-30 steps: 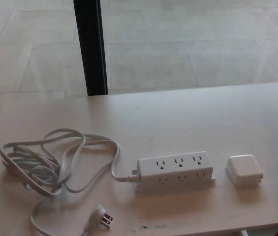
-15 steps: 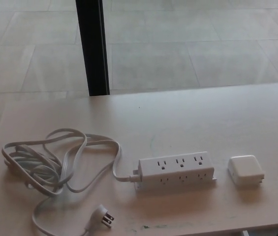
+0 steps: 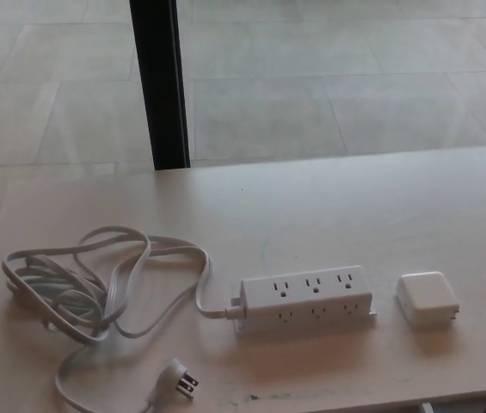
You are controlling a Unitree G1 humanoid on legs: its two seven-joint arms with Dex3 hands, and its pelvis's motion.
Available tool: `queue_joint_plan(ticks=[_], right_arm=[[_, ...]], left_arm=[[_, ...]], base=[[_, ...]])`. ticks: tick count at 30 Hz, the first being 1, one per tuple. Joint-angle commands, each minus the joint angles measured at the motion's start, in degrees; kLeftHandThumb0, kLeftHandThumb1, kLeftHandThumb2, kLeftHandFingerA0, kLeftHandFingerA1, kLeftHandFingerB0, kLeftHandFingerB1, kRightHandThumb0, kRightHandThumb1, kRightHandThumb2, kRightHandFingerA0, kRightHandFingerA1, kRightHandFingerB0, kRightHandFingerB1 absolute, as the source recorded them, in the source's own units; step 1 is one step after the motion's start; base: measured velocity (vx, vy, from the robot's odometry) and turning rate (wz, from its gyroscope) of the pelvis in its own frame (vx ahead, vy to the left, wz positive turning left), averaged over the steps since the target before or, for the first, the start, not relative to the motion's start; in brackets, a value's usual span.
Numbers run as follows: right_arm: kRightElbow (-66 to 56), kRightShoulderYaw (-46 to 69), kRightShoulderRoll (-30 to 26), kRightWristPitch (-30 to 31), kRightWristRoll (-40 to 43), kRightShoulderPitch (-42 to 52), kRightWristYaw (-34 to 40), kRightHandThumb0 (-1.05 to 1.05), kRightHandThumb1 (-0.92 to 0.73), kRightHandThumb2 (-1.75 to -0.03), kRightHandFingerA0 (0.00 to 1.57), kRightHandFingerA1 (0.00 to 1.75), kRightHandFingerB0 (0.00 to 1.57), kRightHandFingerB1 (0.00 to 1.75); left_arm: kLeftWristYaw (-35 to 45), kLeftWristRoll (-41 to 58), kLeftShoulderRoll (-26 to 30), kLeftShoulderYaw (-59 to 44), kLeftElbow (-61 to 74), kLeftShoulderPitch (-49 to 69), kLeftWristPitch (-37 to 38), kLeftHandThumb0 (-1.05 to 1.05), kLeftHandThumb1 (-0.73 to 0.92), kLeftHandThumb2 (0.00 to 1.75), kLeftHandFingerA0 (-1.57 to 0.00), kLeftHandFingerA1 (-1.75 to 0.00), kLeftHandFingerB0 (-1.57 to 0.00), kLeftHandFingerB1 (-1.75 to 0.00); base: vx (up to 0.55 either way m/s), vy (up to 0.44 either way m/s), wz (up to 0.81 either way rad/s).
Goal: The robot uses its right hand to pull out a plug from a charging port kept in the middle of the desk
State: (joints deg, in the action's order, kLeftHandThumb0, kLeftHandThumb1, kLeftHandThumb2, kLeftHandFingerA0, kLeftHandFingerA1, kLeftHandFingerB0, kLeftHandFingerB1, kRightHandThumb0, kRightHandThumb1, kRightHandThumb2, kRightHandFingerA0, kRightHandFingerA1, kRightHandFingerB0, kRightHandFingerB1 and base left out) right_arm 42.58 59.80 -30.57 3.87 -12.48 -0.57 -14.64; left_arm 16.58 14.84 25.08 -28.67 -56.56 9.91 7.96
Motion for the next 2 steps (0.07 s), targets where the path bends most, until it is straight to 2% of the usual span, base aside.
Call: queue_joint_plan(ticks=[1,2], right_arm=[[8.48,16.8,5.29,6.63,19.76,-0.38,20.35,-0.67,-0.55,-0.89,1.12,1.46,0.64,1.4],[8.1,16.3,6.0,5.18,19.5,0.11,19.05,-0.66,-0.53,-0.88,1.19,1.43,0.9,1.34]], left_arm=[[-0.11,0.97,1.58,-0.96,-0.77,0.07,-0.22,-0.96,0.91,0.87,-0.61,-0.56,-0.19,-0.39],[-0.61,0.66,1.65,-0.89,-1.2,0.07,0.31,-0.95,0.92,0.86,-0.61,-0.54,-0.2,-0.39]], base=[[0.0,0.0,0.0],[0.0,0.0,0.0]])
